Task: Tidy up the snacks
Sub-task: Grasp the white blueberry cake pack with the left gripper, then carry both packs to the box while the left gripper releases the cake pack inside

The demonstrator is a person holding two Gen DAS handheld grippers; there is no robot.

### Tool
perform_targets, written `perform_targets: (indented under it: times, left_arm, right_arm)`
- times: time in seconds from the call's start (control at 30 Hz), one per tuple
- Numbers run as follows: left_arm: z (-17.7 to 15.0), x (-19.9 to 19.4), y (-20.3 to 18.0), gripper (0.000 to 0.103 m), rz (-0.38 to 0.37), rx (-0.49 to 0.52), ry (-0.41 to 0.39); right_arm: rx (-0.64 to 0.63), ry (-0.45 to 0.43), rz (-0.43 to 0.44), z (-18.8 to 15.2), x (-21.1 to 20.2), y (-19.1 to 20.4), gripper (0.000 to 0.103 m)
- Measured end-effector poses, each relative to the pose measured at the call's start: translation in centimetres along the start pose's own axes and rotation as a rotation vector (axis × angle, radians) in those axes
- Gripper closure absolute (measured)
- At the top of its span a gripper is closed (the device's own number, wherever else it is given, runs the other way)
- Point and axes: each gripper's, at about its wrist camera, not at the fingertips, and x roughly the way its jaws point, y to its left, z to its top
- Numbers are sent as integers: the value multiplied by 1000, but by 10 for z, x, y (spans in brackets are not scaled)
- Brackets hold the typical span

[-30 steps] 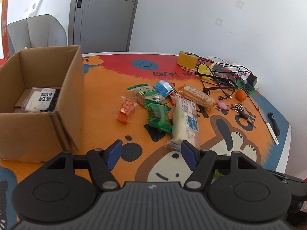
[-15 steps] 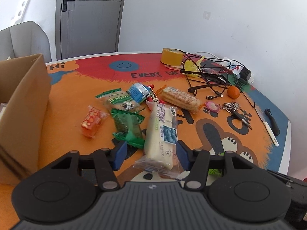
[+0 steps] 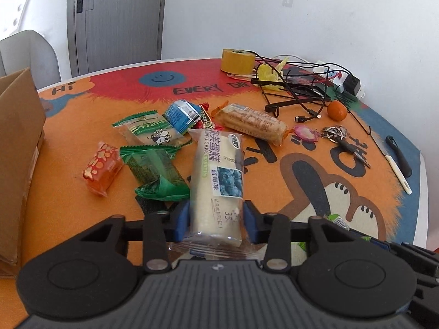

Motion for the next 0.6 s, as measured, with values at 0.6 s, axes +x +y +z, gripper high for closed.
perform_targets:
  times: [0.6]
  left_arm:
    - [5,-33,0,74,-135,-65,-24]
  right_arm:
    - [59,-81,-168,32,-49,-2,74]
